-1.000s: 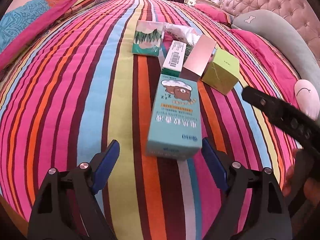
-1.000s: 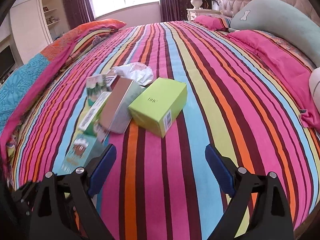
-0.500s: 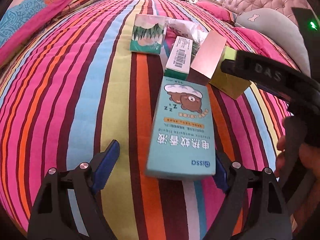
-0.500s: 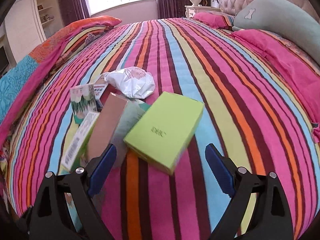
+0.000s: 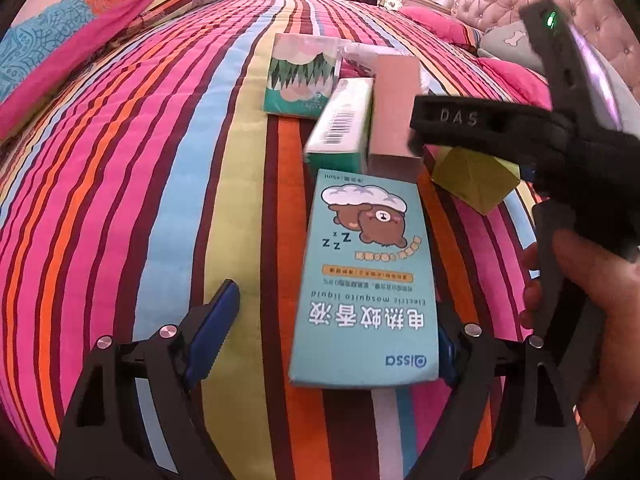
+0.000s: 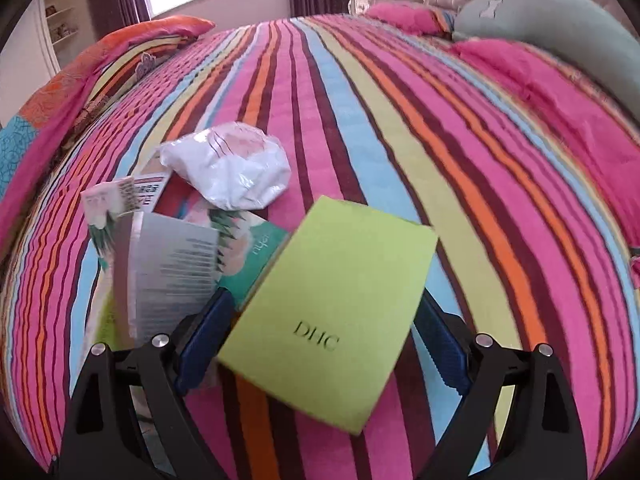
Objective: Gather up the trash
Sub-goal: 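Grasp the teal mosquito-liquid box with the left tool while the right tool grasps the DHC box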
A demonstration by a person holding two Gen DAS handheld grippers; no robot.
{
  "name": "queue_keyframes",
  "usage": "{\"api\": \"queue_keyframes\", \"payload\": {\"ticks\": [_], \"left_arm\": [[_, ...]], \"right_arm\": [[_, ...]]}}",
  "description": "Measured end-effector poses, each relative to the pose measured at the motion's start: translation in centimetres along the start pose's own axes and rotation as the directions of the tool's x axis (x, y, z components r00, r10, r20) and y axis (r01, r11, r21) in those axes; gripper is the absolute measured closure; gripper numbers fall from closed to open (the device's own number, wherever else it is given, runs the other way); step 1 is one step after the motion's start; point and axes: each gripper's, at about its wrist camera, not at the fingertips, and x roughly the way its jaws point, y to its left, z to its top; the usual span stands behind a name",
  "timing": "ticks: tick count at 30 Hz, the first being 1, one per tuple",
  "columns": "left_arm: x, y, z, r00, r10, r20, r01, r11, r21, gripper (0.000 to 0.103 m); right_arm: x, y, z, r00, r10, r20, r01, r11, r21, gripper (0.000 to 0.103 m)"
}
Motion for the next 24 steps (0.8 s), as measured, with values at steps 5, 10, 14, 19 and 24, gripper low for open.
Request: {"api": "queue_keyframes", "payload": {"ticks": [5,10,14,19,24], "left_arm": [[-0.1,0.2,0.0,1.0,-0.006,0.009,0.006,1.0,0.005,0.051],[-0.3,0.7,0.1,1.0,-0.026,0.003,0.026,1.0,-0.017,0.053],[-0.9,1.4,-0.1,1.0,-0.029,0.008,0.03,0.999,-0.042,0.053],[-2.3,2.4,-0.6,0.999,-0.029,0.02,0.03,0.997,-0.064,0.053],[-4.2,3.0,-1.3,0.999,-0.026,0.035,0.029,0.997,-0.071,0.053]], "right_arm": [[-0.4,-0.7,-0.1,1.0,0.027,0.002,-0.027,0.999,-0.025,0.033],[-1.6,-1.8,-1.1,0.997,0.075,-0.008,-0.075,0.997,-0.031,0.041],[-2.9,-3.3,-2.1,0.994,0.109,-0.008,-0.109,0.994,0.002,0.041],[-5.7,-5.5,-3.4,0.984,0.176,0.021,-0.177,0.981,0.074,0.041],[-8.9,-6.5,-4.5,0.979,0.195,0.059,-0.199,0.977,0.071,0.041]]}}
